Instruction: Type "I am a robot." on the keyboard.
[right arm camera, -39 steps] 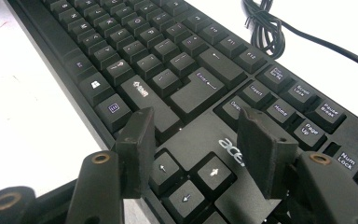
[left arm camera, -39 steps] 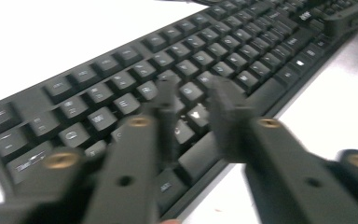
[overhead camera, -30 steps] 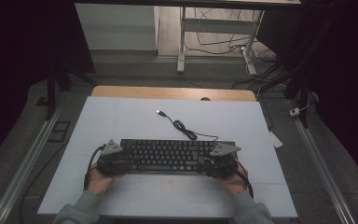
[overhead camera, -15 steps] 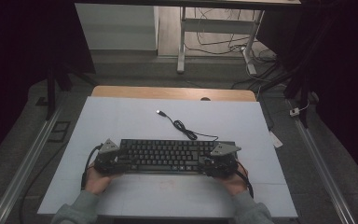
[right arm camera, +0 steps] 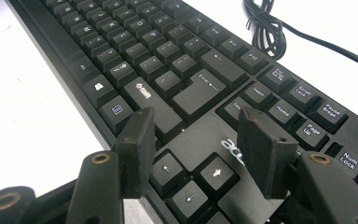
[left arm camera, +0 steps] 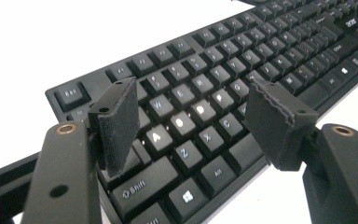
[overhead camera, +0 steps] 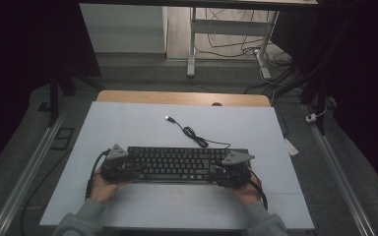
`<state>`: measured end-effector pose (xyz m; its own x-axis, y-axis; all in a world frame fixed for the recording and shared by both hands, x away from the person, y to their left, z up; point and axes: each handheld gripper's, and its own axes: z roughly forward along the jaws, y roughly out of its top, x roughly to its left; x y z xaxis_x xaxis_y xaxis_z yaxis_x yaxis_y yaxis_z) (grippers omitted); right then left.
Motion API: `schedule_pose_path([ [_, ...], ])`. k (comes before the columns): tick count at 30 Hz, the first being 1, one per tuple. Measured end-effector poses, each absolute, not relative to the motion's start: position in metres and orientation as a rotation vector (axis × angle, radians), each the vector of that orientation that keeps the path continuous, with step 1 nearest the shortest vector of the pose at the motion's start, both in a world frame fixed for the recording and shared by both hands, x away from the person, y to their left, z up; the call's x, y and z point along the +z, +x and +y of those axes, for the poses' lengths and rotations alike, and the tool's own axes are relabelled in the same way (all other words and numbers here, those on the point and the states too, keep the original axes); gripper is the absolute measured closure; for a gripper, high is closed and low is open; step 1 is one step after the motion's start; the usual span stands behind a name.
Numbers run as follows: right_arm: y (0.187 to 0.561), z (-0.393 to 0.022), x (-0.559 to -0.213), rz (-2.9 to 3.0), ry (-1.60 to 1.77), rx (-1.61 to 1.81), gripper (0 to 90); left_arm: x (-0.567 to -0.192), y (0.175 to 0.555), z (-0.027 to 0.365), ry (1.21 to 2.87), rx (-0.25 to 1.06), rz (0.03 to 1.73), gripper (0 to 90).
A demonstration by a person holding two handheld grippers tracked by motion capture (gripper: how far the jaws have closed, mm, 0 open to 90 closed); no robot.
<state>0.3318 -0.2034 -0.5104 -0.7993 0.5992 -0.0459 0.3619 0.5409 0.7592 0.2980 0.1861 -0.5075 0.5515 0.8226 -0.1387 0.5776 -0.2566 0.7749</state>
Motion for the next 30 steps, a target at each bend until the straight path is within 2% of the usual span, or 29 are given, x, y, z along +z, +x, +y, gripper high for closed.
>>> schedule_pose_path([
  [10,0.333,-0.204,-0.511,2.474,0.802,1.116,46.8,-0.480,0.322,0.172,2.049,0.377,1.056,35.5],
  [17,0.333,-0.205,-0.511,2.474,0.804,1.116,46.8,-0.484,0.341,0.168,2.139,0.326,1.079,40.3],
  [25,0.334,-0.206,-0.511,2.476,0.801,1.108,46.8,-0.494,0.349,0.160,2.196,0.295,1.052,54.5],
  [30,0.333,-0.204,-0.511,2.478,0.798,1.103,46.8,-0.497,0.349,0.154,2.219,0.282,1.017,72.8],
])
